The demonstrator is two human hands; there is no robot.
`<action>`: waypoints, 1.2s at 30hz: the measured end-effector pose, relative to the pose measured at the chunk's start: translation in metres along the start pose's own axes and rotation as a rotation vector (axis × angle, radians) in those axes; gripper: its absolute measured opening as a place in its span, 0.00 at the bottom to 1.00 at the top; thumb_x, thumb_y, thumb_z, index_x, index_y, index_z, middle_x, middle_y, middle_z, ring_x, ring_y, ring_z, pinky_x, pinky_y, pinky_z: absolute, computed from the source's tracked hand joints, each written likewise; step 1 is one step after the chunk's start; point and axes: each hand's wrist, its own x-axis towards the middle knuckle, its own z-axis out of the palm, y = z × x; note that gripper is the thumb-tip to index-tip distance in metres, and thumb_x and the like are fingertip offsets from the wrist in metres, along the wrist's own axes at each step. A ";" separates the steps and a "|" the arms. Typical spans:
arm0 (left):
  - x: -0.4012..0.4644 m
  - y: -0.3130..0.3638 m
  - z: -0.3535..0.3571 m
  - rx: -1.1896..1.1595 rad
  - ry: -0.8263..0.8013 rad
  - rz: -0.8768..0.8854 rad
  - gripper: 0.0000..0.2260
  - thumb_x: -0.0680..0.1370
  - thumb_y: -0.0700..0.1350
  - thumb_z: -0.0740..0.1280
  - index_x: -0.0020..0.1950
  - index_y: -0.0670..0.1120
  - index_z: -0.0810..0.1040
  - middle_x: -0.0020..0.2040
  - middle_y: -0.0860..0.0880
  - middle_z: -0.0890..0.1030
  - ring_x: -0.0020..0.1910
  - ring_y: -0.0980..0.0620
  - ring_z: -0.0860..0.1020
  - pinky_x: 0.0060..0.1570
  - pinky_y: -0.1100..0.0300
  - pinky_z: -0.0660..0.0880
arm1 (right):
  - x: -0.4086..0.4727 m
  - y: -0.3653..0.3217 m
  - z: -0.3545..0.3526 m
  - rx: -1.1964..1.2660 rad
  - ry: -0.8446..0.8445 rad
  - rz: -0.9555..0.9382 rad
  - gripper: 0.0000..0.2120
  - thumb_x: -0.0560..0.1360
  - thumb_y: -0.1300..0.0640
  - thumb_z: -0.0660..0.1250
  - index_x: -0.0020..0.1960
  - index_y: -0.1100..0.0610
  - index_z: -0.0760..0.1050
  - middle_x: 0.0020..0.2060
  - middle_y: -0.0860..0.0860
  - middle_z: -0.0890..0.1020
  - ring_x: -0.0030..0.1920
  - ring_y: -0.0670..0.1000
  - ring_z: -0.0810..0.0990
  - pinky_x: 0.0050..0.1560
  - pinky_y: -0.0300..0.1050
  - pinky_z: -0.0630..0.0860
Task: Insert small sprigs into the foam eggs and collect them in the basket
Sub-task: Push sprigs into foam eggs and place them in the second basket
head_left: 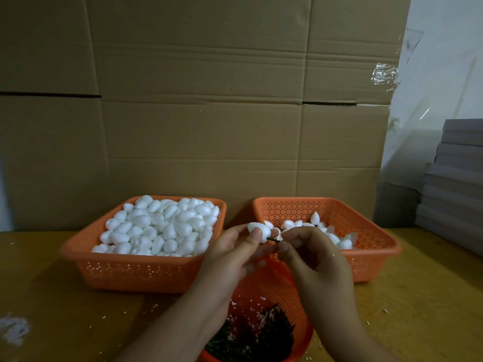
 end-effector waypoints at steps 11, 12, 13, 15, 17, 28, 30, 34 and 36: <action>-0.006 -0.003 0.010 -0.011 0.061 -0.025 0.12 0.76 0.50 0.67 0.58 0.48 0.81 0.52 0.51 0.86 0.53 0.56 0.83 0.49 0.60 0.76 | -0.002 0.002 0.001 -0.032 -0.019 -0.029 0.10 0.73 0.65 0.71 0.44 0.49 0.79 0.39 0.45 0.82 0.43 0.46 0.83 0.44 0.37 0.78; -0.006 -0.003 0.010 -0.002 0.074 -0.006 0.14 0.75 0.52 0.68 0.58 0.48 0.80 0.53 0.50 0.86 0.53 0.55 0.83 0.49 0.60 0.76 | -0.002 0.001 0.001 -0.020 -0.018 -0.024 0.11 0.73 0.66 0.71 0.45 0.49 0.79 0.39 0.46 0.83 0.43 0.46 0.83 0.44 0.36 0.78; -0.006 -0.003 0.010 0.011 0.080 0.013 0.16 0.73 0.53 0.68 0.58 0.48 0.80 0.53 0.50 0.85 0.54 0.55 0.83 0.48 0.60 0.76 | -0.002 0.001 0.001 -0.007 -0.019 -0.021 0.11 0.73 0.65 0.71 0.45 0.49 0.79 0.39 0.46 0.83 0.43 0.45 0.83 0.44 0.36 0.78; -0.006 -0.001 0.010 0.024 0.080 0.034 0.17 0.72 0.54 0.68 0.58 0.48 0.80 0.53 0.50 0.85 0.54 0.54 0.83 0.48 0.59 0.76 | -0.001 -0.001 0.000 0.008 -0.024 -0.019 0.12 0.74 0.65 0.71 0.46 0.47 0.79 0.39 0.46 0.83 0.43 0.45 0.83 0.44 0.35 0.78; -0.006 0.001 0.009 0.012 0.079 0.040 0.14 0.76 0.51 0.67 0.58 0.47 0.80 0.53 0.50 0.85 0.53 0.53 0.83 0.46 0.60 0.77 | -0.001 -0.003 0.000 0.014 -0.022 -0.022 0.14 0.74 0.65 0.71 0.46 0.45 0.79 0.39 0.44 0.83 0.43 0.44 0.83 0.44 0.33 0.77; -0.001 0.016 0.000 -0.104 0.049 0.061 0.12 0.75 0.48 0.67 0.55 0.45 0.80 0.54 0.46 0.85 0.50 0.52 0.84 0.41 0.63 0.79 | -0.002 0.005 0.003 -0.114 -0.084 -0.022 0.16 0.75 0.65 0.69 0.53 0.44 0.80 0.42 0.38 0.82 0.48 0.41 0.81 0.48 0.32 0.75; -0.001 0.016 0.001 -0.118 0.042 0.065 0.11 0.75 0.47 0.67 0.55 0.44 0.80 0.53 0.46 0.85 0.50 0.51 0.84 0.41 0.63 0.79 | -0.004 0.007 0.003 -0.190 -0.089 -0.069 0.18 0.75 0.65 0.69 0.57 0.44 0.80 0.43 0.37 0.81 0.47 0.42 0.81 0.49 0.34 0.76; -0.002 0.017 0.003 -0.140 0.019 0.059 0.12 0.75 0.47 0.67 0.55 0.42 0.79 0.54 0.45 0.85 0.51 0.50 0.84 0.43 0.62 0.80 | -0.007 0.008 0.002 -0.264 -0.128 -0.163 0.25 0.74 0.67 0.70 0.64 0.43 0.76 0.44 0.35 0.81 0.47 0.42 0.82 0.48 0.31 0.75; -0.002 0.018 0.004 -0.151 0.015 0.053 0.13 0.74 0.48 0.67 0.55 0.42 0.79 0.54 0.45 0.85 0.50 0.50 0.84 0.43 0.62 0.80 | -0.006 0.008 0.002 -0.258 -0.124 -0.159 0.26 0.73 0.67 0.70 0.62 0.40 0.76 0.43 0.36 0.81 0.46 0.43 0.82 0.47 0.33 0.76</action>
